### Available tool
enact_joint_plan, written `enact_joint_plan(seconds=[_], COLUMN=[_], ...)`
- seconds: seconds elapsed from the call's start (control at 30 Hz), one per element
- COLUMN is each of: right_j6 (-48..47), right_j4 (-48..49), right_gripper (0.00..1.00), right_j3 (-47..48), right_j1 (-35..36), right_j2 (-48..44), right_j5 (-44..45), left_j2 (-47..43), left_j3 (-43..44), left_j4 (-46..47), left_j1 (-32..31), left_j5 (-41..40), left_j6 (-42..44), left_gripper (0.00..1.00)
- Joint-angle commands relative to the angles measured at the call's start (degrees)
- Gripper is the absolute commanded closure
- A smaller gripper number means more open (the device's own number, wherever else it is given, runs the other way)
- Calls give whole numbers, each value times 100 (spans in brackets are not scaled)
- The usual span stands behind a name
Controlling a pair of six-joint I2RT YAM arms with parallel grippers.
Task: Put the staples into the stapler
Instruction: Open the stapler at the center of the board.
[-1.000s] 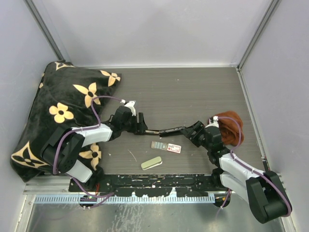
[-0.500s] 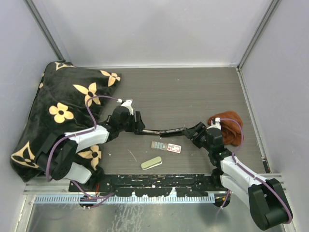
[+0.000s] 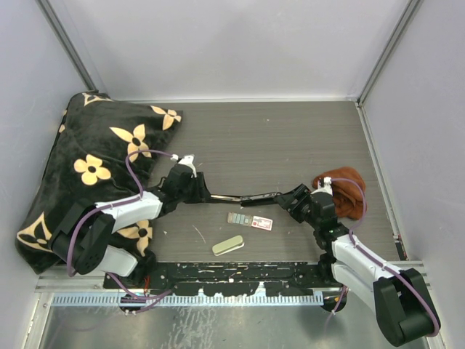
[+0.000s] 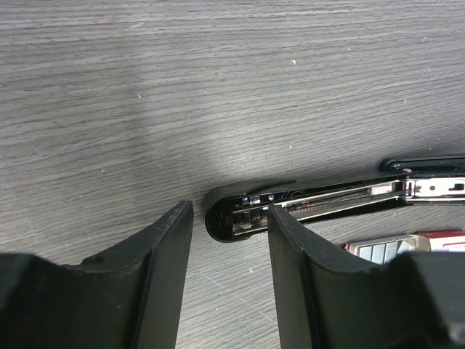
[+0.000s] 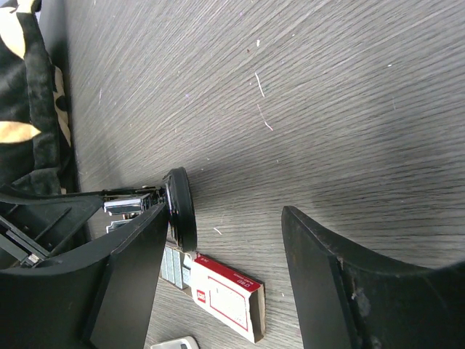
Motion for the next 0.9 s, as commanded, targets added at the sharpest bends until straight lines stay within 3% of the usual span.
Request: enact_joint_plan(seconds=[0.0,0.5,0.87], right_j6=[-101,-276,-425], right_j4=[198,-74,-551], right_gripper=[31,26,25], right_j3=[44,150,2], right_j1=[-25,-25,-159], right_j2=[5,-100,-613], right_j5=[14,-45,-288], left_j2=[-88,169,427], left_j3=[-64,-24,-8], left_j4=[23,-16,-118], left_j1=[14,181,481], left_j5=[-202,-516,-652], left_j6=[-67,146,272], left_gripper=[54,68,72])
